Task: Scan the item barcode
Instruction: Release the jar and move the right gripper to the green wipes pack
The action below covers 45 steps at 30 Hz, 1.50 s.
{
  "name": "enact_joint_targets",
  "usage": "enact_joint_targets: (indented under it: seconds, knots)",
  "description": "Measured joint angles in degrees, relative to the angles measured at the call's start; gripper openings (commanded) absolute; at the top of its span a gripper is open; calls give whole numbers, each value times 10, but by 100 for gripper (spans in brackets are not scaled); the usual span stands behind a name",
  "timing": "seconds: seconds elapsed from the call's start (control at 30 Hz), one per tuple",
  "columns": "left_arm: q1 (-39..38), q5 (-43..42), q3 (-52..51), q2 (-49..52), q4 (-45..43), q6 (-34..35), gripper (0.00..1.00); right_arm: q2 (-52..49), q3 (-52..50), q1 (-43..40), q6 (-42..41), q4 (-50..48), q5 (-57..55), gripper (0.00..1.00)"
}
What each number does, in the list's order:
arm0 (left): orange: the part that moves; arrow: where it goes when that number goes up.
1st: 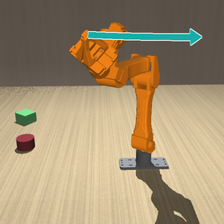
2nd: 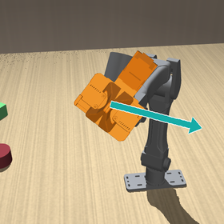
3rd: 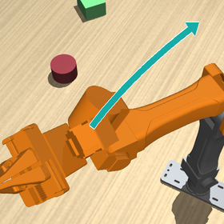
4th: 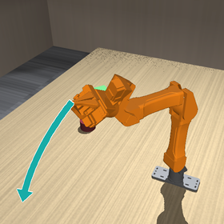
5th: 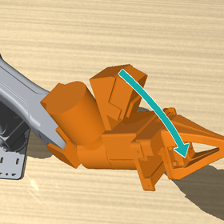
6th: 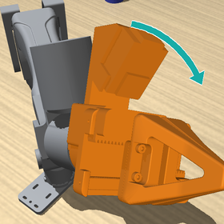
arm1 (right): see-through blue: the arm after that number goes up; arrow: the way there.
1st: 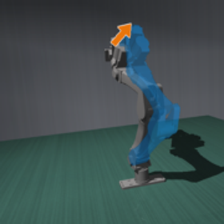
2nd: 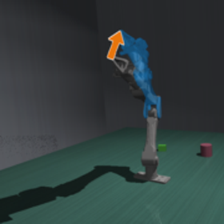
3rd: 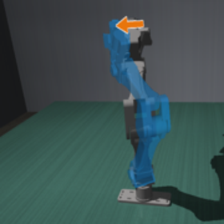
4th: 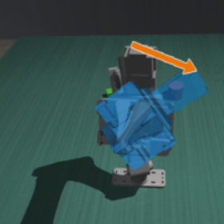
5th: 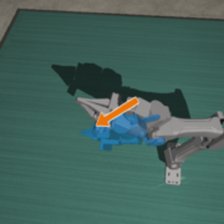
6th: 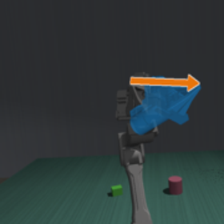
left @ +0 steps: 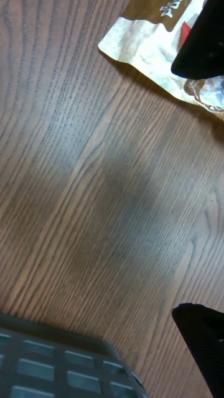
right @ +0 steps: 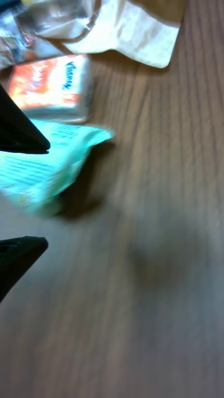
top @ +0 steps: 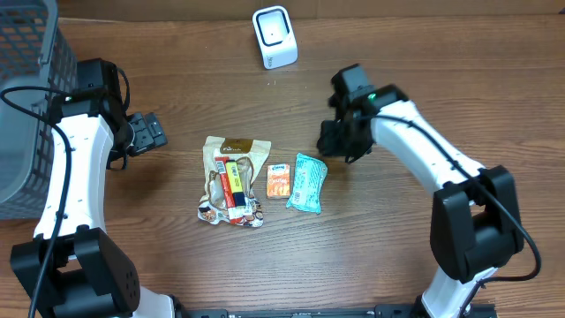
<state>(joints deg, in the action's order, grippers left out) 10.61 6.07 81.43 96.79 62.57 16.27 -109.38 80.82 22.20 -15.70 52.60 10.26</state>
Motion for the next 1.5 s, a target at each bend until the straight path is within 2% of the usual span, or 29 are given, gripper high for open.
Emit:
enact_joint_targets:
  seconds: [0.1, 0.3, 0.7, 0.87, 1.0, 1.33, 1.5]
  knots:
    - [0, 0, 0, 0, 0, 0, 100, -1, -39, 16, 17, -63, -1, 44]
    - [0, 0, 0, 0, 0, 0, 99, -1, -73, 22, 28, -83, 0, 44]
    - [0, 0, 0, 0, 0, 0, 100, -1, -82, 10, -10, 46, -70, 44]
    - [0, 0, 0, 0, 0, 0, 100, -1, -82, -18, -18, 65, -79, 44]
    - [0, 0, 0, 0, 0, 0, 100, -1, -74, -40, -18, 81, -52, 44]
    - [0, 0, 0, 0, 0, 0, 100, 5, 25, -64, -9, 159, 3, 43]
    - [0, 0, 0, 0, 0, 0, 100, 6, 14, -64, 12, 137, 8, 43]
